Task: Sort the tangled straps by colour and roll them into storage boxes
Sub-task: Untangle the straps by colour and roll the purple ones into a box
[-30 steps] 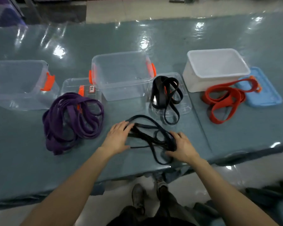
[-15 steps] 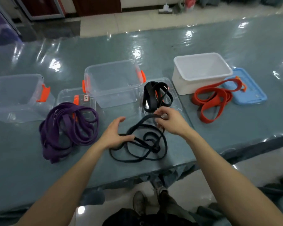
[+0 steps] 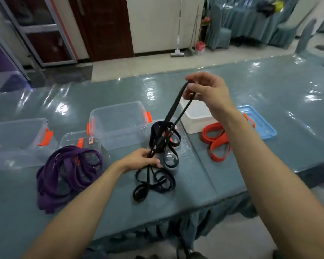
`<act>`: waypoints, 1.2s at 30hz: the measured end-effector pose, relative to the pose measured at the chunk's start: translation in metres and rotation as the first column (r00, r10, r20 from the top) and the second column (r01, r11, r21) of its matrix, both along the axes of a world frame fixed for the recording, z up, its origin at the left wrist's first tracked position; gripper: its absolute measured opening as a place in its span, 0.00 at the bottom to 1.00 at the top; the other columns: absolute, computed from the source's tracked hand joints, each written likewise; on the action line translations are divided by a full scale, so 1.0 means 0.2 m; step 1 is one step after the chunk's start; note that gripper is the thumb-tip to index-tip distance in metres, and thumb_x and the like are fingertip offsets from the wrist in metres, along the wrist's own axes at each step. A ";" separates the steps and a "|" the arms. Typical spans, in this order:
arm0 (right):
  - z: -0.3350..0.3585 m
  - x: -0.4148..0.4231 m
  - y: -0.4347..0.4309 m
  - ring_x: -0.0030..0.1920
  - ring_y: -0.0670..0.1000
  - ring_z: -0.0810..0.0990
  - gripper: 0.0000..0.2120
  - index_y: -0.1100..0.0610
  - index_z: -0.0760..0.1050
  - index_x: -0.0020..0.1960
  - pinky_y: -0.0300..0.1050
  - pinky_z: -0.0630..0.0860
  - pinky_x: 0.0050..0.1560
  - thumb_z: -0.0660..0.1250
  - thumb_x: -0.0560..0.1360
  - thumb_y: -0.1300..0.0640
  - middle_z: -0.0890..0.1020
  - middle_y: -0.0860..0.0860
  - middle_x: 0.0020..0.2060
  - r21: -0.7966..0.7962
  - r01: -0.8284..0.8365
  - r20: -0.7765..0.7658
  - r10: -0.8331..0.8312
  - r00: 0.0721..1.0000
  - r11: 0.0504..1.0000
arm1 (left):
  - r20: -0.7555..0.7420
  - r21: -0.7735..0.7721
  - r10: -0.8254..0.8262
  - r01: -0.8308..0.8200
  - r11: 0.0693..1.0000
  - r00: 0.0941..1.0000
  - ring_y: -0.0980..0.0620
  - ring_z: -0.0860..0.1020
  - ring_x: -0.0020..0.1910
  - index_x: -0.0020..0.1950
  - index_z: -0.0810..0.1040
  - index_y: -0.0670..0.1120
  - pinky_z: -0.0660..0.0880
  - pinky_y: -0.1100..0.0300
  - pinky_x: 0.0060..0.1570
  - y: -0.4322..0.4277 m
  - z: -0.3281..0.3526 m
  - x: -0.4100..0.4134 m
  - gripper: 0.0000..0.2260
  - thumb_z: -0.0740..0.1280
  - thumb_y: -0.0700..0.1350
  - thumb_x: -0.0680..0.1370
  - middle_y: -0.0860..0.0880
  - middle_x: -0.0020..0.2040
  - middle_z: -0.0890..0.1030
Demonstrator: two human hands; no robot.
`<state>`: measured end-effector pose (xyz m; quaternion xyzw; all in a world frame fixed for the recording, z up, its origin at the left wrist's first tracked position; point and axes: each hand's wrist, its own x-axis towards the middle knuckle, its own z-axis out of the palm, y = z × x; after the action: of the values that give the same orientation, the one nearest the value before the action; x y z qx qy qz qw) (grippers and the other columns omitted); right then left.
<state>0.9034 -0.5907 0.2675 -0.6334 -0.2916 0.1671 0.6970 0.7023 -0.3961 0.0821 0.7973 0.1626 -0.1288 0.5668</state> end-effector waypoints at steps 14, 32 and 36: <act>-0.24 -0.07 0.27 0.76 0.40 0.72 0.45 0.44 0.67 0.82 0.40 0.67 0.77 0.85 0.71 0.51 0.78 0.39 0.75 -0.500 -0.582 -0.044 0.653 0.756 0.641 | 0.107 0.781 -0.021 -0.071 0.620 0.994 0.48 0.81 0.45 0.62 0.65 0.48 0.76 0.50 0.45 -0.03 1.02 0.18 0.29 0.82 0.44 0.73 0.49 0.44 0.82; 0.24 0.36 0.07 0.32 0.52 0.74 0.05 0.62 0.83 0.48 0.54 0.81 0.42 0.77 0.75 0.63 0.75 0.55 0.36 -0.314 -0.177 0.228 0.255 0.940 0.933 | 0.432 -0.121 0.684 -0.714 0.689 0.588 0.54 0.71 0.27 0.58 0.78 0.43 0.82 0.53 0.42 0.20 0.71 -0.07 0.12 0.77 0.37 0.78 0.49 0.34 0.74; -0.04 0.33 0.10 0.35 0.51 0.83 0.09 0.64 0.84 0.50 0.45 0.84 0.42 0.80 0.75 0.61 0.83 0.54 0.40 -0.593 -0.235 0.189 0.417 0.889 0.770 | 0.242 0.406 0.220 -0.304 0.862 0.945 0.50 0.76 0.29 0.53 0.86 0.48 0.79 0.57 0.33 0.27 1.11 -0.01 0.18 0.82 0.59 0.74 0.48 0.32 0.77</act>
<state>0.9694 -0.5707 0.2595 -0.7646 -0.4427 0.2625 0.3879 0.7005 -0.3428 0.3049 0.8828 0.2407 0.0651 0.3980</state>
